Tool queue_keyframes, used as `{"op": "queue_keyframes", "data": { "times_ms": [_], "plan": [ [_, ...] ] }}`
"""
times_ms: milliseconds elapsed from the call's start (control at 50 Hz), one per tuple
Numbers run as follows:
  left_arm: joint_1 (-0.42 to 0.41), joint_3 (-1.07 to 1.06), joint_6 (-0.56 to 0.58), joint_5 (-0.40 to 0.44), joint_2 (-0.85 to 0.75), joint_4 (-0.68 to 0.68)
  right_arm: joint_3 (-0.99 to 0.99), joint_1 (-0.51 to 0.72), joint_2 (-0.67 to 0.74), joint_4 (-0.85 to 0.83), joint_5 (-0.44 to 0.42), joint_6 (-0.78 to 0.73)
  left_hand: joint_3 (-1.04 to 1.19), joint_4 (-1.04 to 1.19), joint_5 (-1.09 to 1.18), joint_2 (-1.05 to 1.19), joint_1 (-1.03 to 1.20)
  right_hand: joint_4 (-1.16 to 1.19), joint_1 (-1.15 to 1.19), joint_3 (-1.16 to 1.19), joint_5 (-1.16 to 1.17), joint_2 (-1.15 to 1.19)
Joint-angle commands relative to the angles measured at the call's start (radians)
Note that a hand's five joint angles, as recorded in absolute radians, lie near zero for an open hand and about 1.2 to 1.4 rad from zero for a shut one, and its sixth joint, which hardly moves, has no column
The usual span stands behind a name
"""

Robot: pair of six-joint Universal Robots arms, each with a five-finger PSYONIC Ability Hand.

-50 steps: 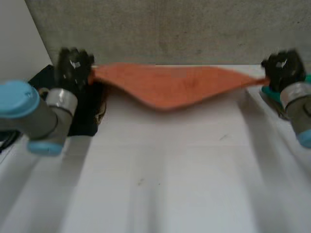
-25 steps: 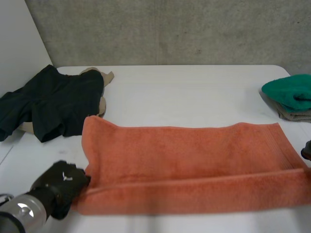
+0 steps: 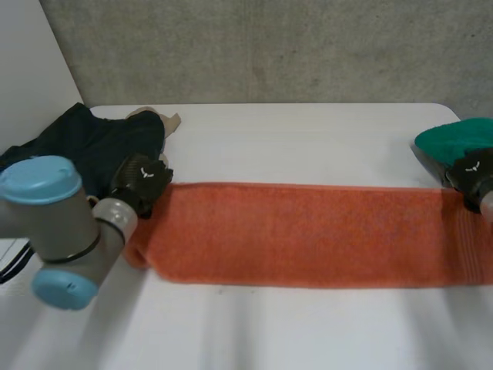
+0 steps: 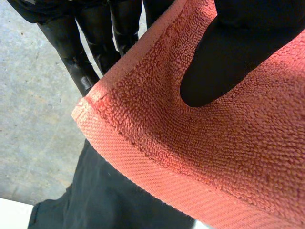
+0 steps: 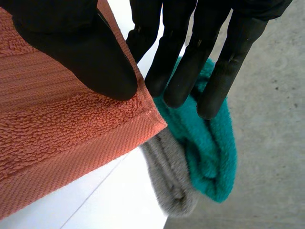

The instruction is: Fold the laundry.

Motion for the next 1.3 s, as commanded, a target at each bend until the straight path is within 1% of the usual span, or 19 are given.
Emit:
{"op": "queue_keyframes", "data": {
  "times_ms": [20,40,100,220,280,340,400,480,620,720,860,880,900,920,940,1020,1120,1200,1300],
  "plan": [
    [-0.048,0.184,0.003,-0.078,-0.133,-0.011,-0.117,0.040,0.114,-0.041,0.020,-0.002,0.144,0.134,0.156,0.137,0.203,-0.621,-0.578,-0.613,-0.625,-0.599],
    [-0.053,0.197,0.003,-0.085,-0.139,-0.011,-0.123,0.046,0.122,-0.043,0.024,-0.002,-0.130,-0.139,-0.118,-0.137,-0.071,-1.024,-0.981,-1.016,-1.028,-1.002],
    [-0.061,0.232,-0.001,-0.121,-0.150,-0.009,-0.142,0.055,0.128,-0.061,0.048,0.009,-1.020,-1.030,-1.008,-1.027,-0.961,-1.024,-0.981,-1.016,-1.028,-1.002],
    [-0.099,0.226,-0.011,-0.124,-0.136,-0.011,-0.101,0.049,0.089,-0.071,0.082,0.132,-1.020,-1.030,-1.008,-1.027,-0.961,-1.024,-0.981,-1.016,-1.028,-1.002],
    [-0.119,0.209,-0.014,-0.127,-0.104,-0.012,-0.033,0.034,-0.020,-0.028,0.056,0.213,-1.020,-1.030,-1.008,-1.027,-0.961,-1.024,-0.981,-1.016,-1.028,-1.002],
    [-0.124,0.159,-0.014,-0.121,-0.056,-0.011,0.034,0.005,-0.120,0.029,-0.028,0.271,-1.019,-1.029,-1.007,-1.026,-0.960,-1.024,-0.981,-1.016,-1.028,-1.002],
    [-0.122,0.119,-0.014,-0.118,-0.030,-0.009,0.096,-0.076,-0.181,0.101,-0.132,0.279,-1.019,-1.029,-1.007,-1.026,-0.960,-0.821,-0.778,-0.812,-0.825,-0.799],
    [-0.121,0.070,-0.015,-0.102,0.008,-0.006,0.151,-0.174,-0.204,0.198,-0.240,0.276,-1.019,-1.029,-1.007,-1.026,-0.960,-0.683,-0.639,-0.674,-0.687,-0.661],
    [-0.128,0.019,-0.055,-0.096,0.045,0.001,0.208,-0.257,-0.197,0.218,-0.320,0.268,-1.019,-1.029,-1.007,-1.026,-0.960,-0.644,-0.601,-0.635,-0.648,-0.622],
    [-0.133,0.008,-0.104,-0.095,0.056,0.003,0.235,-0.268,-0.146,0.166,-0.314,0.244,-1.013,-1.023,-1.001,-1.020,-0.954,-0.647,-0.604,-0.638,-0.651,-0.625],
    [-0.133,0.007,-0.116,-0.093,0.057,0.003,0.246,-0.271,-0.083,0.114,-0.311,0.204,-1.013,-1.023,-1.001,-1.020,-0.954,-0.644,-0.601,-0.635,-0.648,-0.622],
    [-0.133,0.007,-0.116,-0.093,0.057,0.003,0.246,-0.273,-0.067,0.095,-0.309,0.202,-1.013,-1.023,-1.001,-1.020,-0.954,-0.557,-0.513,-0.548,-0.561,-0.535],
    [-0.133,0.005,-0.116,-0.093,0.057,0.003,0.246,-0.276,-0.059,0.085,-0.308,0.202,-1.013,-1.023,-1.001,-1.020,-0.954,-0.352,-0.309,-0.344,-0.357,-0.331],
    [-0.133,0.007,-0.116,-0.095,0.057,0.003,0.246,-0.279,-0.056,0.071,-0.303,0.204,-1.016,-1.026,-1.004,-1.023,-0.957,0.010,0.053,0.019,0.006,0.032],
    [-0.133,0.005,-0.116,-0.095,0.059,0.003,0.248,-0.294,-0.056,0.033,-0.288,0.207,-1.013,-1.023,-1.001,-1.020,-0.954,0.196,0.239,0.204,0.191,0.217],
    [-0.136,-0.001,-0.116,-0.095,0.071,0.003,0.275,-0.346,-0.065,-0.093,-0.202,0.196,-1.016,-1.026,-1.004,-1.023,-0.957,0.198,0.241,0.206,0.193,0.219],
    [-0.141,-0.025,-0.116,-0.095,0.122,0.003,0.277,-0.363,-0.115,-0.138,-0.141,0.108,-1.016,-1.026,-1.004,-1.023,-0.957,0.198,0.241,0.206,0.193,0.219],
    [-0.139,-0.047,-0.118,-0.095,0.163,0.003,0.263,-0.386,-0.140,-0.143,-0.128,0.003,-1.019,-1.029,-1.007,-1.026,-0.960,0.198,0.241,0.206,0.193,0.219],
    [-0.134,-0.068,-0.116,-0.095,0.201,0.003,0.258,-0.354,-0.181,-0.149,-0.144,-0.031,-1.020,-1.030,-1.008,-1.027,-0.961,0.198,0.241,0.206,0.193,0.219]
  ]
}}
